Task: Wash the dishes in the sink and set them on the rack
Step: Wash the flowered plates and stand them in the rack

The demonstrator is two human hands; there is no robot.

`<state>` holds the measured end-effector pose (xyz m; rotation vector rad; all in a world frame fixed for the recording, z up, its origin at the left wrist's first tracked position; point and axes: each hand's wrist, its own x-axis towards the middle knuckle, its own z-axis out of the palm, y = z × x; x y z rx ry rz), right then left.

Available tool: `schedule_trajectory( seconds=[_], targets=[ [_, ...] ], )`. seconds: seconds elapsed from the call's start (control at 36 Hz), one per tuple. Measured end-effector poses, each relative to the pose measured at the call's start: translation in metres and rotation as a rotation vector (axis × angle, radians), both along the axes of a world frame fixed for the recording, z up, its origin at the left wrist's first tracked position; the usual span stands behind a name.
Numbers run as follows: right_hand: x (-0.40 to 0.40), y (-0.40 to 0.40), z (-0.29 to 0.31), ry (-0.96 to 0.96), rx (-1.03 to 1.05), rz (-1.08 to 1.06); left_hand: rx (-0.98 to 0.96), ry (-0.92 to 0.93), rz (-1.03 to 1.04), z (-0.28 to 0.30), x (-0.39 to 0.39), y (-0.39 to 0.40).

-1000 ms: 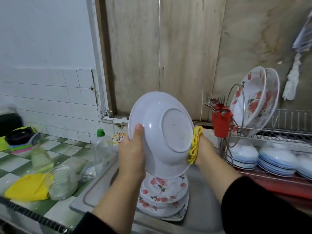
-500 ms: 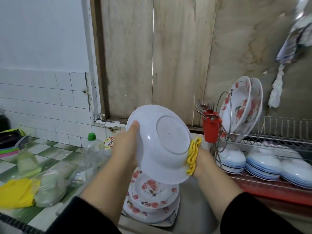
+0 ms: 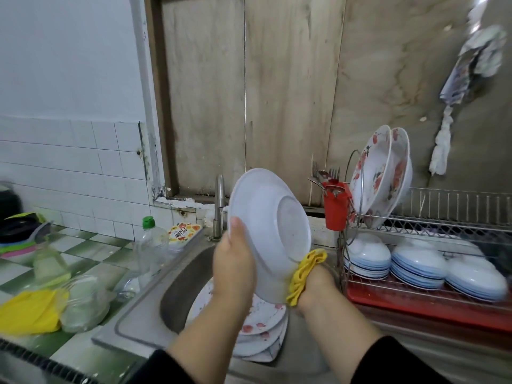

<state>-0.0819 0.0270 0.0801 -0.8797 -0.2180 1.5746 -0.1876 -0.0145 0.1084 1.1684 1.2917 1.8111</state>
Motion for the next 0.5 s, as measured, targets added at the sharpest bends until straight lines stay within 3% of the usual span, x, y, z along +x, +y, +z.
schedule_trajectory(
  seconds=[0.03, 0.08, 0.14, 0.22, 0.31, 0.5],
  targets=[
    [-0.005, -0.003, -0.003, -0.097, -0.085, 0.047, 0.014, 0.056, -0.039, -0.004, 0.006, -0.002],
    [-0.018, -0.011, -0.006, -0.029, -0.122, 0.271, 0.06, 0.157, -0.094, -0.023, 0.013, -0.002],
    [-0.023, -0.016, -0.006, 0.03, -0.128, 0.322, 0.117, 0.342, -0.147, -0.037, 0.017, -0.002],
    [-0.018, -0.015, -0.007, -0.042, -0.14, 0.407, 0.212, 0.576, -0.182, -0.048, 0.011, 0.005],
    [-0.007, -0.018, 0.001, -0.062, -0.121, 0.427, 0.329, 0.755, -0.265, -0.051, 0.007, 0.005],
    [0.014, -0.019, 0.023, 0.042, -0.025, 0.427, 0.286, 1.09, -0.372, -0.047, -0.006, 0.007]
  ],
)
